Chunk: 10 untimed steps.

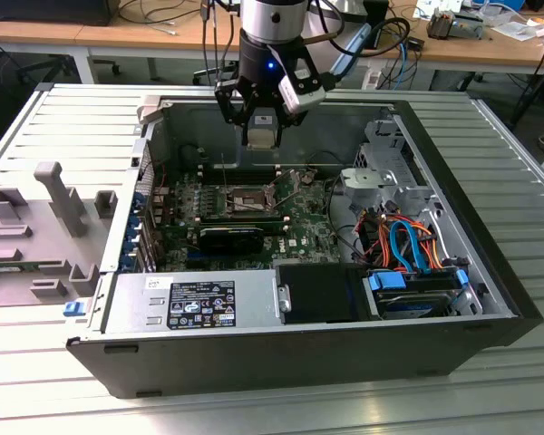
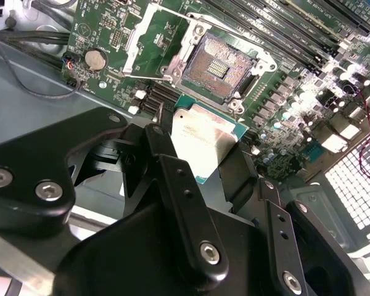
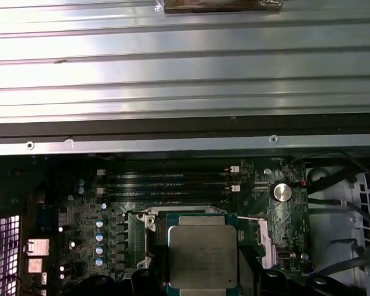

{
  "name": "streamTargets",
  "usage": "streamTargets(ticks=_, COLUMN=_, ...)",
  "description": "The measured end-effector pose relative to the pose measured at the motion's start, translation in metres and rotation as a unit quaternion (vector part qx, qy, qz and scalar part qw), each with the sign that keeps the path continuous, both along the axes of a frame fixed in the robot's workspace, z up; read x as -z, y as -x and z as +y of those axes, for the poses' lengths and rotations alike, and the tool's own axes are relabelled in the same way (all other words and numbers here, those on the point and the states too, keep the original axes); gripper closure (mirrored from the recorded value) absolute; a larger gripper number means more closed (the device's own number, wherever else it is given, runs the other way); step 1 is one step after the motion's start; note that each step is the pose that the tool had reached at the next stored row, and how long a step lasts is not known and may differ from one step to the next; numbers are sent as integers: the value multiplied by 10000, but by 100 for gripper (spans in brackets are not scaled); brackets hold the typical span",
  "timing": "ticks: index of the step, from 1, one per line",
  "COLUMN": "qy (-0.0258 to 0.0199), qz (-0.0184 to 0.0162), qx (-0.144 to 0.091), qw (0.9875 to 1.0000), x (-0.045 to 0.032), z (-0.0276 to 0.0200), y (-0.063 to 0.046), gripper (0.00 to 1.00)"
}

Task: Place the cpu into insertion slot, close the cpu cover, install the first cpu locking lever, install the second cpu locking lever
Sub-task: 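Place the cpu into insertion slot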

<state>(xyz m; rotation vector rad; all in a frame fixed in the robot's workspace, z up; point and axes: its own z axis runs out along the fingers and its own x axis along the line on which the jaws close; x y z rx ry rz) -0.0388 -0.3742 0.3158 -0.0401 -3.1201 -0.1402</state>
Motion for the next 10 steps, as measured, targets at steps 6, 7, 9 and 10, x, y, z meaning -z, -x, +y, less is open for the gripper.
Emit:
streamTargets(ticks=6, qy=1, qz=1, qx=0, qw=10000, x=11, z=-11, y=0, gripper=46)
streamTargets(ticks=7, qy=1, qz=0, qx=0, qw=10000, x=13, z=-13, y=0, gripper=46)
streamTargets(ticks=9, qy=1, qz=1, qx=0, qw=10000, x=16, z=-16, y=0, gripper=46)
streamTargets(ticks=10, qy=1, qz=0, qx=0, qw=10000, x=17, z=-16, y=0, gripper=46)
